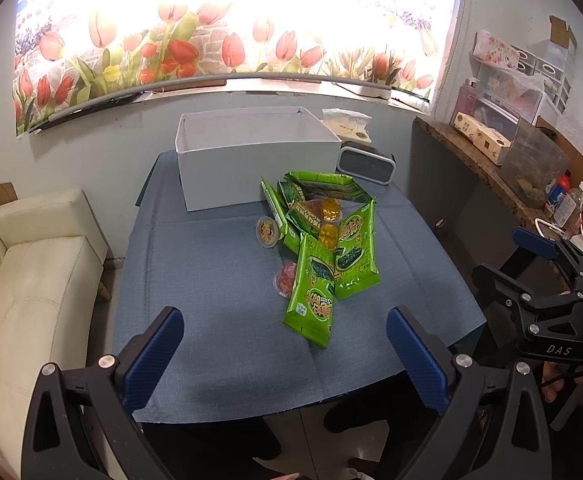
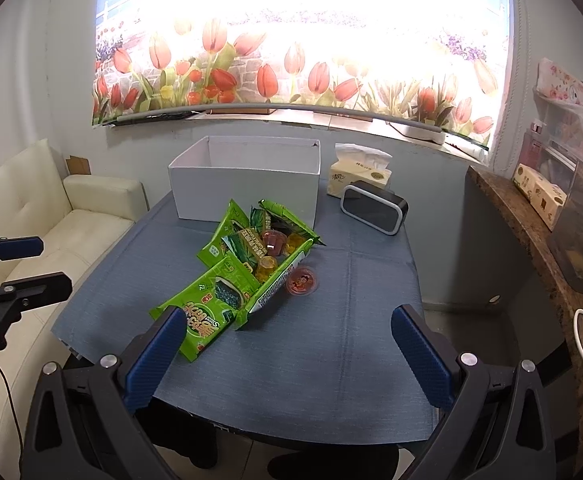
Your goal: Organize snacks
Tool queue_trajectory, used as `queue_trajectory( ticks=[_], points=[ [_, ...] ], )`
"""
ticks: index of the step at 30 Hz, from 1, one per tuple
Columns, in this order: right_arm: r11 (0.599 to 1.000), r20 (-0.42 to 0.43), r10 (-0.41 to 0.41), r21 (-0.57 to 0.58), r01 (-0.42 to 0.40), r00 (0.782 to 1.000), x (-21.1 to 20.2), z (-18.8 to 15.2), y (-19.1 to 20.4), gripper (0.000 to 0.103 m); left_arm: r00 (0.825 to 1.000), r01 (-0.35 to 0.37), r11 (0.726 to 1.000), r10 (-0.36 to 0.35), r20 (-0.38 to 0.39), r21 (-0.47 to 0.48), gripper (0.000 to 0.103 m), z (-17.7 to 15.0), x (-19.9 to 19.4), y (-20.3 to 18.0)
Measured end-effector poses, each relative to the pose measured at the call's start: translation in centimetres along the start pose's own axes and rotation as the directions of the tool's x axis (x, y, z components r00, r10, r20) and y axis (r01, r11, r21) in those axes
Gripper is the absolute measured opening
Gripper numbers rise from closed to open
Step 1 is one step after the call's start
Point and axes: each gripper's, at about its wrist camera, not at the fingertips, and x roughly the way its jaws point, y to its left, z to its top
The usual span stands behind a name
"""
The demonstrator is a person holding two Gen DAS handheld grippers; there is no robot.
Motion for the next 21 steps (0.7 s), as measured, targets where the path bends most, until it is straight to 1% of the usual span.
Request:
queue_trajectory(
  ticks=[4,8,13,17,19,20,21],
  points=[
    [1.0,0.001,-0.004,-0.003,0.004,1.0,0.1,-0.1,0.0,0.103,1.0,-0.004,1.0,0.004,-0.002,0.004,0.103,0.1,0.2,-0.1],
    [1.0,-0.001,-0.019,-0.014,0.019,1.0,1.3,0.3,-0.2,0.103,1.0,0.0,1.0,0.0,-0.001,0.004,0.103,0.0,0.2,0.1],
    [1.0,-0.011,0.007,-0.011,-0.007,1.0,4.3,1.4,-0.8,0.103,1.0,-0.001,1.0,0.001,0.004,0.002,0.103,0.0,0.2,0.5],
    [0.999,-0.028,0.023,-0.025,-0.024,0.999,7.9,2.8,-1.2,0.103,1.0,-0.006,1.0,0.006,0.006,-0.002,0.103,-0.1,0.2,0.8],
    [0.999,-0.06,-0.006,-0.038,0.004,0.998,9.9,3.5,-1.2,0.103,1.0,-0.01,1.0,0.01,0.006,-0.008,0.103,-0.2,0.1,1.1],
    [0.999,-0.067,-0.028,-0.045,0.025,0.997,10.3,3.8,-1.0,0.103,1.0,-0.013,1.0,0.013,0.005,-0.01,0.103,-0.2,0.1,1.2],
    [0.998,-0.053,-0.029,-0.059,0.026,0.998,10.3,4.0,-0.8,0.103,1.0,-0.015,1.0,0.015,0.005,-0.012,0.103,-0.2,0.1,1.3]
  ],
)
